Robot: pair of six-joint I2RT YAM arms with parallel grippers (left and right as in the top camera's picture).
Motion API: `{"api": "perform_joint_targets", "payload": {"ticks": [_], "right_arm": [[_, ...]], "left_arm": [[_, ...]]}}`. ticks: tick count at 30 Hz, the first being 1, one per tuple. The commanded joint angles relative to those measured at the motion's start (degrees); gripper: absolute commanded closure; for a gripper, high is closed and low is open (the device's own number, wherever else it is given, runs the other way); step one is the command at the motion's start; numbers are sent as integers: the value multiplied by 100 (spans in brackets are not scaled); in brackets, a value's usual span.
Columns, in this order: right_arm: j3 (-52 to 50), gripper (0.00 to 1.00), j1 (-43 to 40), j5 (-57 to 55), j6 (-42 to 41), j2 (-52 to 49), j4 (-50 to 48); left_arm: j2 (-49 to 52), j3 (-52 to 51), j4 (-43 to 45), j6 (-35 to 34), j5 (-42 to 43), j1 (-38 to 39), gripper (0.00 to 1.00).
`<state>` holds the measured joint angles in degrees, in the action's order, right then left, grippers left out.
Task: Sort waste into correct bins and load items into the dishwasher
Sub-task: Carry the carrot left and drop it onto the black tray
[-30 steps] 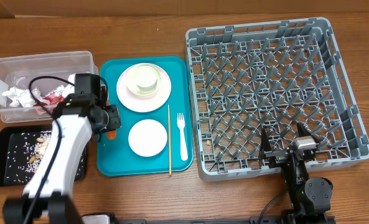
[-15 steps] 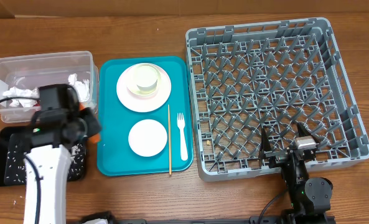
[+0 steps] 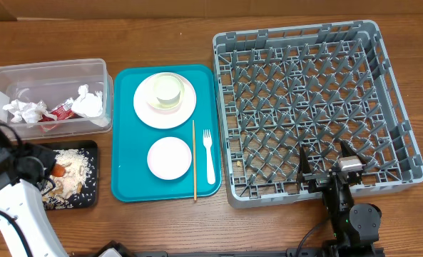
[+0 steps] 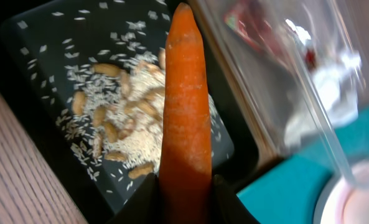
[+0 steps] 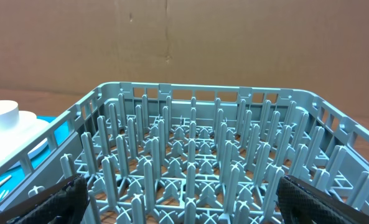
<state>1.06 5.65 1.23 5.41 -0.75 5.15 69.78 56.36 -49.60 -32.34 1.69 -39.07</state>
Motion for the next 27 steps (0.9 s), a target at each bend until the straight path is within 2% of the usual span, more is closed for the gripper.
{"api": "perform_joint_targets", "payload": {"ticks": [1,3,7,10,19,23,27], "right_arm": [[-61,0,-26,-4,22,37,-35],[-61,0,-26,-7,22,35,-35],[-61,0,-26,-4,22,37,-35],[-61,0,-26,-7,22,37,-35],[-61,0,-26,-4,22,37,-35],[-61,0,-26,-4,22,37,-35],[-61,0,-26,-4,22,35,-35]], "left_arm": [[-79,-431,356,-1060,2,-302,96],[-31,-715,903,-1475,175,-413,96],[195,-857,1309,-2015,332,-420,96],[664,-857,1690,-2194,354,-420,96],[2000,-857,2745,-2214,804,-496,96],[2184,-857,3042,-2205,857,-518,96],[2181,-857,3379,-1917,828,-518,96]]}}
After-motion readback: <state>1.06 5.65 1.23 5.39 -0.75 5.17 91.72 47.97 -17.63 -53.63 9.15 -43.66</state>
